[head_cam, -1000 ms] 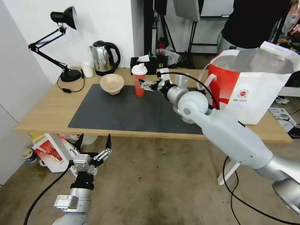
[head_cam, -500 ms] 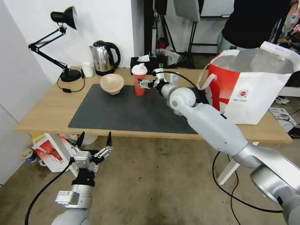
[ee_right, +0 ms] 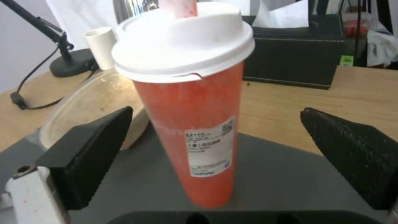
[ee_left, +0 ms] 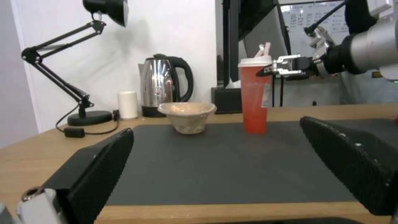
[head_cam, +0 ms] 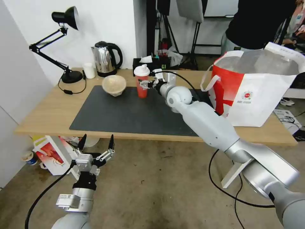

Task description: Pick up the trash from the table and place it into the takeout bag.

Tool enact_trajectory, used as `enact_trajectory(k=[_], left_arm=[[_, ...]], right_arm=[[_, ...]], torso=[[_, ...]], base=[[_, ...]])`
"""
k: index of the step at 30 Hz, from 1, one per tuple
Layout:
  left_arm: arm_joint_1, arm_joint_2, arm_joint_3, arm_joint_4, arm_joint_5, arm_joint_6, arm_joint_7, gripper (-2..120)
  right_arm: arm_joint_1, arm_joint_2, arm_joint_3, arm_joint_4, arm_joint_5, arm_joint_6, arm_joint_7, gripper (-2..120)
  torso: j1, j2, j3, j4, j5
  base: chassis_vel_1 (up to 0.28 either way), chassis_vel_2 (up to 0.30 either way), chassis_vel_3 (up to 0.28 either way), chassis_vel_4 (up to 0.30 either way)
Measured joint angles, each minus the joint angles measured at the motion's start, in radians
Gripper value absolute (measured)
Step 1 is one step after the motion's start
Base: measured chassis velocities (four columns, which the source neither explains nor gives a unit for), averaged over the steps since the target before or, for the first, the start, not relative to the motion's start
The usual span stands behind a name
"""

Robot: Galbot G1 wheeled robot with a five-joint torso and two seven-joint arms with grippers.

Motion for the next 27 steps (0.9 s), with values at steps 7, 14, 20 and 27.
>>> enact_trajectory(k=[7,14,20,27], left_arm=[[-0.004,0.002,0.003,0.001,-0.003,-0.001,0.0,99],[0.005,0.003,-0.002,-0.02,0.005,-0.007,0.0,99],[0.002,0.005,-0.005,-0.028,0.004,-0.007,-0.001,100],[0.0,0.004,0.0,-0.018,0.003,-0.007,-0.002,100]], right_arm=[[0.007,0.021,0.001,-0.038,-0.013,0.001,-0.018,100],[0.023,0.032,-0.002,-0.057,-0.005,0.0,-0.036,100],[0.041,0.051,-0.004,-0.093,-0.004,-0.001,-0.058,100],[0.048,0.093,0.004,-0.158,-0.023,0.004,-0.093,100]], torso=[[0.0,0.0,0.0,0.0001,-0.0001],[0.0,0.0,0.0,0.0003,0.0],[0.0,0.0,0.0,0.0,0.0],[0.0,0.0,0.0,0.0002,-0.0001]], base=[[0.0,0.0,0.0,0.0],[0.0,0.0,0.0,0.0],[0.0,0.0,0.0,0.0],[0.0,0.0,0.0,0.0]])
